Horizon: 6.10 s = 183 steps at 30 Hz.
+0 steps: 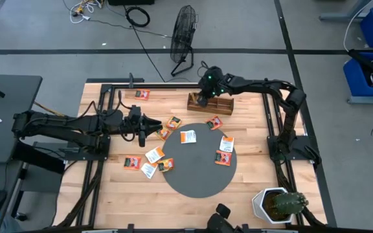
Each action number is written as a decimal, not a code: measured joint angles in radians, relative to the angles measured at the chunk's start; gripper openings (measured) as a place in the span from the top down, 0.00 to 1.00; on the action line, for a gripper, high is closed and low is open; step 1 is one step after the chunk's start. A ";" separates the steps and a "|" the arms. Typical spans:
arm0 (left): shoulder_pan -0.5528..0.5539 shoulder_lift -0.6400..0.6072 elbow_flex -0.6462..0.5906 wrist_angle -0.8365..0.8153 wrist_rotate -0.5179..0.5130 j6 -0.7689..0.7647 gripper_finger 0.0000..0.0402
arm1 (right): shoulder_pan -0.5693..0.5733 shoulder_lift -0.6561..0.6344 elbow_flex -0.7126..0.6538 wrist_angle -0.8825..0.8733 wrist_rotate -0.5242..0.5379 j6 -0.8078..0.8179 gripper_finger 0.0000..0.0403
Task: Pick & Place Tea
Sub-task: Put the yellow tea bag into the left section of the wooden organizer, then put the orange tea bag into the middle section of the wooden organizer
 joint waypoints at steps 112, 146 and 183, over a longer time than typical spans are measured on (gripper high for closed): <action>0.886 1.130 0.757 -0.845 0.031 0.075 0.44 | 0.380 -0.099 0.481 -0.352 -0.363 0.116 0.73; 0.830 0.884 0.753 -0.945 0.265 0.344 0.97 | 0.334 -0.103 0.480 -0.338 -0.288 0.090 0.73; 0.500 0.279 0.756 -0.507 1.166 0.215 0.97 | 0.296 -0.134 0.480 0.175 -0.605 0.048 0.65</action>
